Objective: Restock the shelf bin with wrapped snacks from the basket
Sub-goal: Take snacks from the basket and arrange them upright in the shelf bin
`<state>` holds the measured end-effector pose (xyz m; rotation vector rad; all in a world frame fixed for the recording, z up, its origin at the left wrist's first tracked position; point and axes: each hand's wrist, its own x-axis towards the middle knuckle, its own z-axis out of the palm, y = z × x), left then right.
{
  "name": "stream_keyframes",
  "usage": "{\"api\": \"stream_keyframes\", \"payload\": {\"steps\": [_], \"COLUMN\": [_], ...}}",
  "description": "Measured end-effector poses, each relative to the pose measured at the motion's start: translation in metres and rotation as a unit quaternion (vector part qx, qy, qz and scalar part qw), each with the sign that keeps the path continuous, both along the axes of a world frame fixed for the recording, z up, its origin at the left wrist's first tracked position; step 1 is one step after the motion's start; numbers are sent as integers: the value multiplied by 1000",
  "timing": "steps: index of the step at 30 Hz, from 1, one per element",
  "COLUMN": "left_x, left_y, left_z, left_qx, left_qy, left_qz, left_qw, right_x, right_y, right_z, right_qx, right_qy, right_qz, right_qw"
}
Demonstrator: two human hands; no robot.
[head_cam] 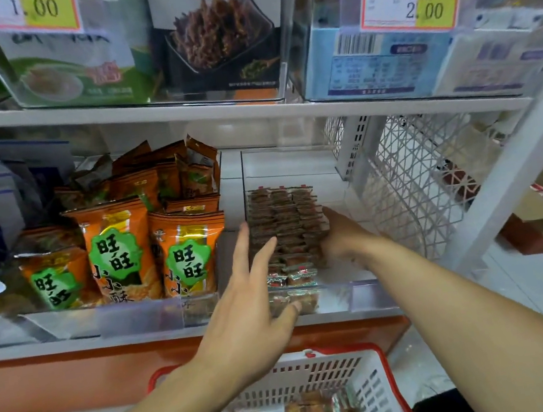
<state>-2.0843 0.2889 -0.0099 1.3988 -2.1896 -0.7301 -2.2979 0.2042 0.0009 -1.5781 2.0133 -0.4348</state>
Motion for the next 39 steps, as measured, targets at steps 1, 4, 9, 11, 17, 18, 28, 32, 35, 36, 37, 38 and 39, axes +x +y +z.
{"api": "stream_keyframes", "payload": {"steps": [1, 4, 9, 11, 17, 18, 28, 32, 35, 36, 37, 38, 39], "left_x": [1, 7, 12, 15, 30, 33, 87, 83, 73, 69, 66, 64, 61], "left_y": [0, -1, 1, 4, 24, 27, 68, 80, 98, 105, 111, 115, 119], "left_z": [0, 2, 7, 7, 15, 8, -179, -227, -265, -277, -290, -301, -310], "left_qx": [0, -10, -17, -25, -108, -84, 308, 342, 344, 342, 335, 322, 309], "left_qy": [0, -1, 20, 51, 84, 43, -433, -387, -355, -354, -361, -374, -388], "left_qz": [-3, -17, -43, -41, -31, -46, -198, -142, -113, -104, -99, -99, -101], "left_qw": [1000, 1000, 999, 998, 990, 994, 823, 844, 862, 864, 865, 864, 862], "right_x": [-1, -1, 0, 2, 44, 55, 53, 46, 46, 46, 47, 49, 51], "right_y": [1, 2, 7, 9, 63, 80, 199, 230, 240, 240, 240, 240, 240], "right_z": [1, 0, 4, 14, 36, 26, -228, -296, -324, -331, -338, -343, -348], "right_qx": [1, -8, 4, -19, -430, -457, 269, 274, 231, 229, 226, 224, 222], "right_qy": [0, -3, 9, 48, -87, -93, 194, 179, 185, 174, 164, 158, 150], "right_qz": [-11, -1, 12, 6, 66, 122, 344, 240, 340, 355, 361, 360, 359], "right_qw": [1000, 1000, 1000, 999, 896, 876, 878, 914, 893, 890, 890, 892, 894]}}
